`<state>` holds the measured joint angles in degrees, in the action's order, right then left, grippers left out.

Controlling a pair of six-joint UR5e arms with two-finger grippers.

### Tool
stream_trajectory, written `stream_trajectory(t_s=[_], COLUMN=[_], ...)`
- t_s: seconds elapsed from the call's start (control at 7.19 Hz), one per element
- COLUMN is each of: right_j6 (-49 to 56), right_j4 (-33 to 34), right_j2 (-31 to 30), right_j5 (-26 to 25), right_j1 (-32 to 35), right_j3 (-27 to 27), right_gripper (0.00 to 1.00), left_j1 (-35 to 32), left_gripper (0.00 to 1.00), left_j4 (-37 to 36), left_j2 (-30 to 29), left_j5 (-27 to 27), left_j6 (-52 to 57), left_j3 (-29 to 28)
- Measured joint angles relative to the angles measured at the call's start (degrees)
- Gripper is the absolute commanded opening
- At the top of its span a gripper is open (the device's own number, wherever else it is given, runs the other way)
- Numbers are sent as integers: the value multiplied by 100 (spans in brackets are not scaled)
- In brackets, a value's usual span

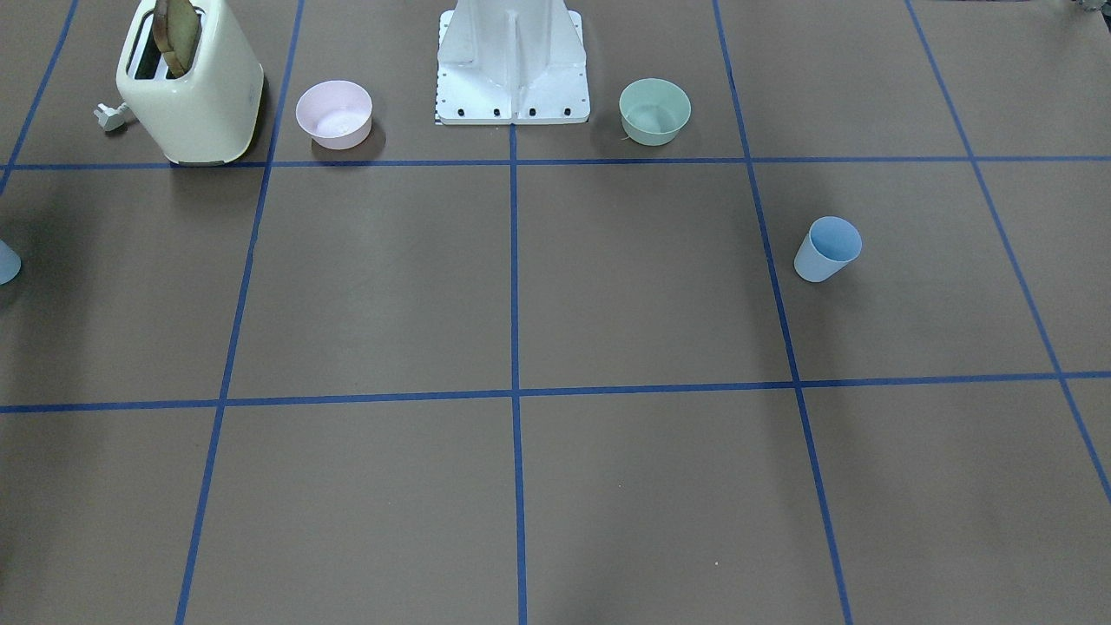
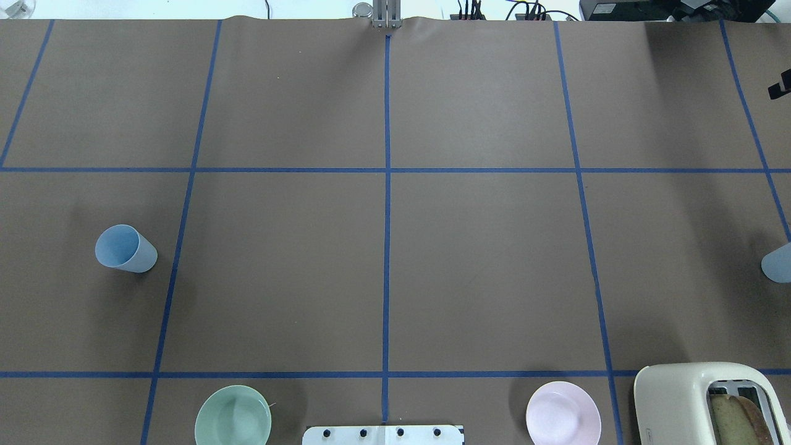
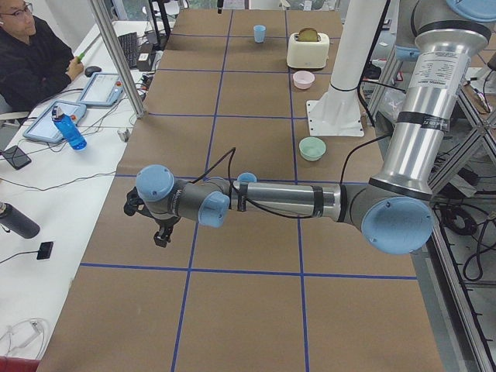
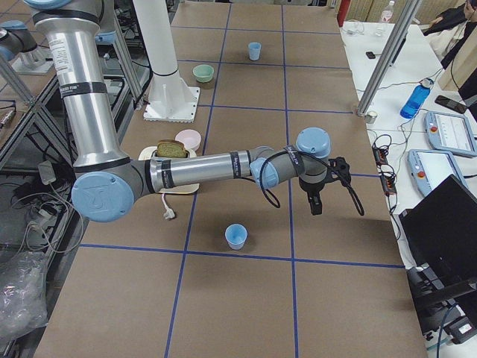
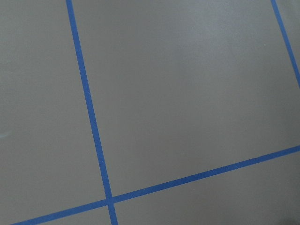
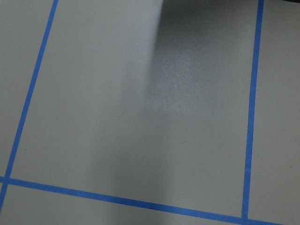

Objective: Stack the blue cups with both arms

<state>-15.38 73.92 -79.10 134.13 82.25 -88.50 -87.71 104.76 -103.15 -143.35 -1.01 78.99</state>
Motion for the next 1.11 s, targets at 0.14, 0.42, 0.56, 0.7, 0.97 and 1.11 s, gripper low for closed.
stream_trajectory(t_s=[0.14,0.42,0.56,0.7,0.97,1.11], right_j6=[4,-38,-72,-48,66,125], right_j4=[0,9,10,-18,-113,-221], right_j2=[-4,-37,-155,-386,-989,-1345], right_j5=[0,1,7,6,82,111], right_j1=[1,2,2,2,-10,-13], right_j3=[0,-39,-23,-13,-156,-310], right_gripper=[100,100,100,100,100,100], left_j1=[0,-1,16,138,600,882], left_gripper=[98,98,98,98,98,98], left_j4=[0,6,10,99,699,1128], left_j2=[3,16,5,-5,73,154], left_j5=[0,0,0,9,200,388], left_j6=[2,-8,-206,-706,-1859,-2388], left_j3=[4,53,146,300,541,582])
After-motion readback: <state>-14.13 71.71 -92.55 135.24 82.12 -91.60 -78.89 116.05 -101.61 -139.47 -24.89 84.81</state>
